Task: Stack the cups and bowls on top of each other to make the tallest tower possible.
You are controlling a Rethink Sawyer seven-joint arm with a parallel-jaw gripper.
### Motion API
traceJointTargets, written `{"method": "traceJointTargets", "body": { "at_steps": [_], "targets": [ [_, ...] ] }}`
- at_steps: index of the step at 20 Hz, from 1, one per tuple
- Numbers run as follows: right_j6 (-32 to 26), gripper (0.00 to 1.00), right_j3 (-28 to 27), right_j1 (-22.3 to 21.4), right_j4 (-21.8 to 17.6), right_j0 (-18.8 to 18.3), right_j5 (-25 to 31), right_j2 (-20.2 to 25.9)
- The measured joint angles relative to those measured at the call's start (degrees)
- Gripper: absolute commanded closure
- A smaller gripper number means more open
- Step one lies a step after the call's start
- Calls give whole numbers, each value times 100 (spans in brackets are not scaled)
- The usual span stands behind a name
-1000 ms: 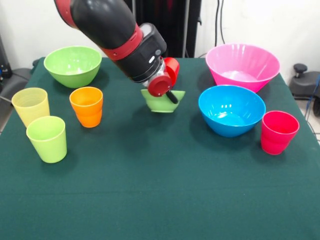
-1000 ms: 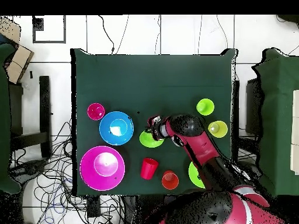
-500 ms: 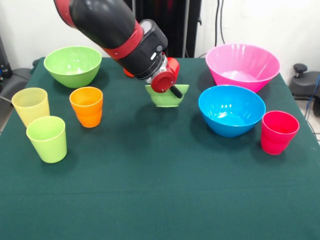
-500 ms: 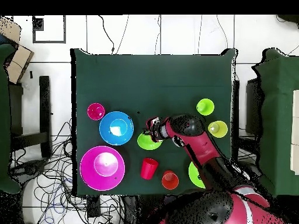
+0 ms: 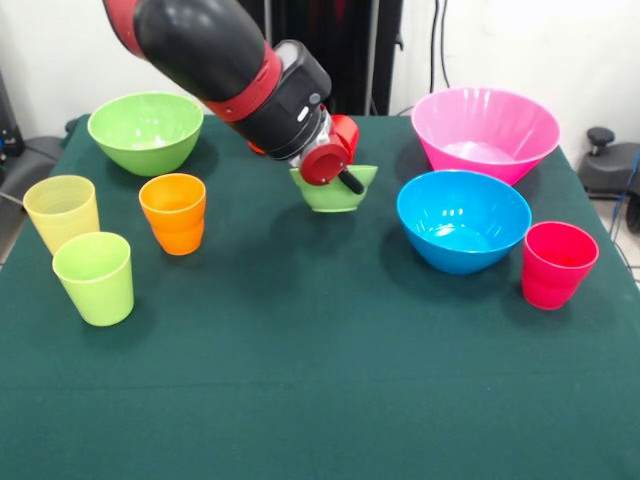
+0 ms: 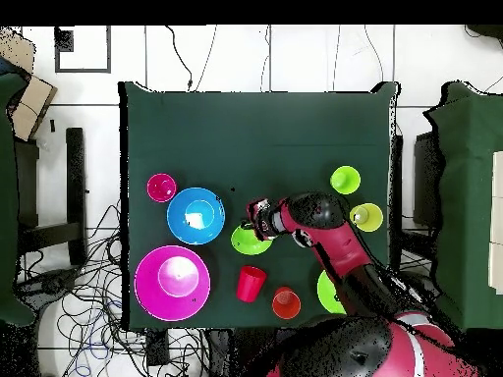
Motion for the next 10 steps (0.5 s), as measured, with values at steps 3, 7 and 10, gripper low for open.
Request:
{"method": "traceJointTargets", "body": {
  "at_steps": [3,7,10],
  "targets": [
    [0,100,-86,83,0,-2,233,-23],
    [0,100,-261,232,-2,-1,547,-89],
    [0,100,-428,346,-33,6,699,-171]
  ]
}}
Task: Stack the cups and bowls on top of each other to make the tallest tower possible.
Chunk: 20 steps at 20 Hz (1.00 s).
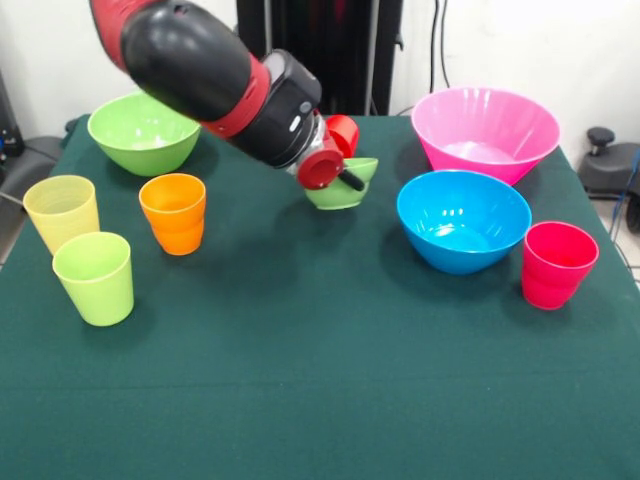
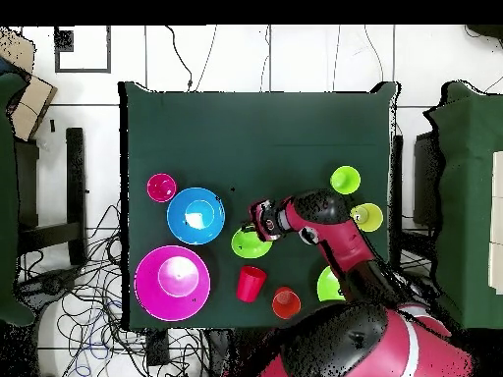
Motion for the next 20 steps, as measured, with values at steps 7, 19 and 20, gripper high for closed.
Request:
{"method": "traceJointTargets", "body": {
  "at_steps": [7,19,20],
  "targets": [
    [0,100,-522,270,-158,0,317,-219],
    [0,100,-953,307,-327,3,373,-539],
    [0,100,-963,307,-329,4,373,-548]
  ]
}}
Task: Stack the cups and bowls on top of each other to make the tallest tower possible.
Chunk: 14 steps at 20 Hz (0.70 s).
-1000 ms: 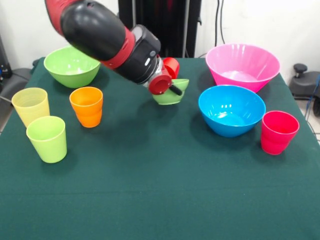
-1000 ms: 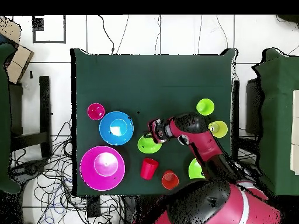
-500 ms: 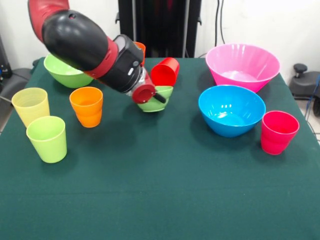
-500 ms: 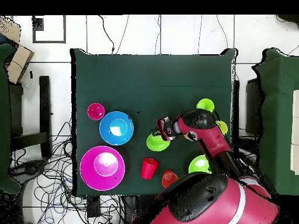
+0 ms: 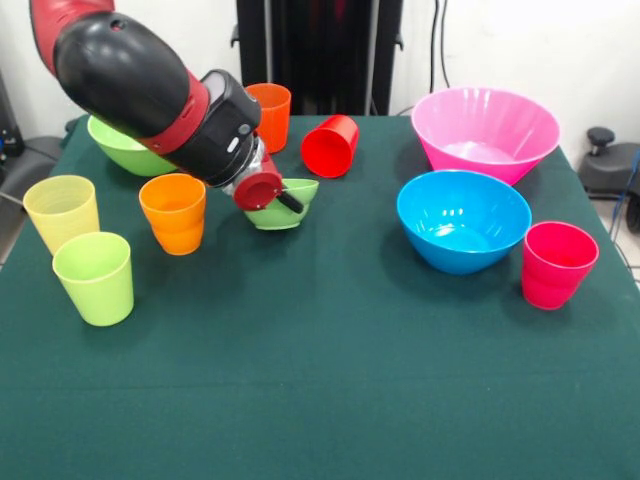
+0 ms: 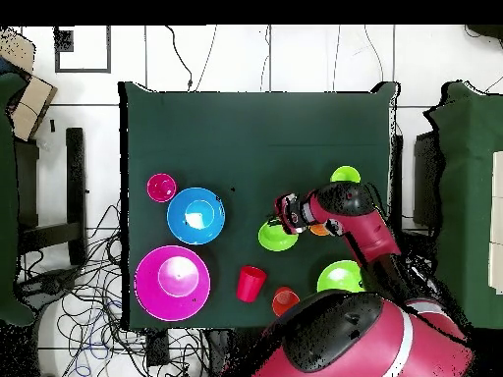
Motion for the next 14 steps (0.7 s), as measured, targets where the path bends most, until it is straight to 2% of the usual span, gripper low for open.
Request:
{"method": "traceJointTargets", "body": {
  "at_steps": [14],
  "targets": [
    [0,100,-140,10,-1,18,6,-167]
  ]
}}
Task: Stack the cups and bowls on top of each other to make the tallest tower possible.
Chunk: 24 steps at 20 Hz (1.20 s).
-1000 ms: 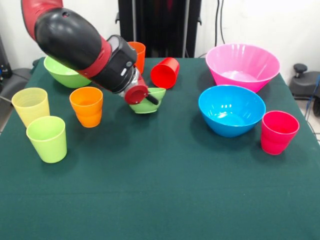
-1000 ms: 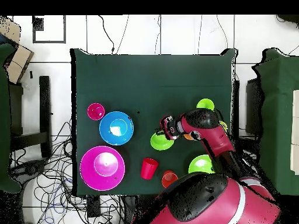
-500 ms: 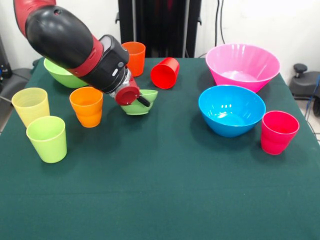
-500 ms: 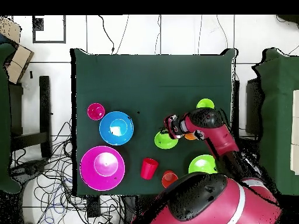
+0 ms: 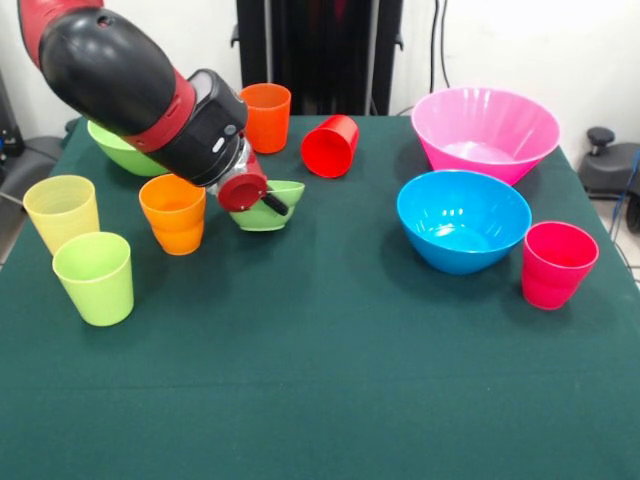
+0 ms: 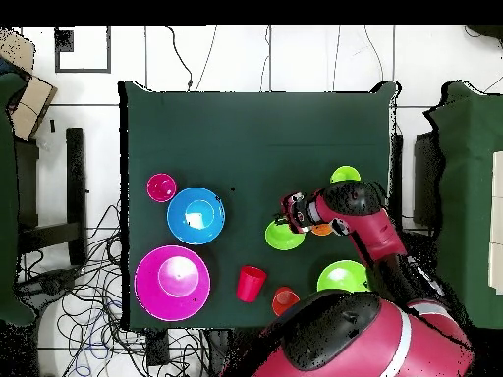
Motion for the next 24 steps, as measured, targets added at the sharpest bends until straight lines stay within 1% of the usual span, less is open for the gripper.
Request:
{"method": "traceJointTargets", "body": {
  "at_steps": [21,22,24],
  "targets": [
    [0,100,-36,0,0,1,0,-82],
    [0,0,-36,0,0,1,0,-82],
    [0,0,-36,0,0,1,0,-82]
  ]
}}
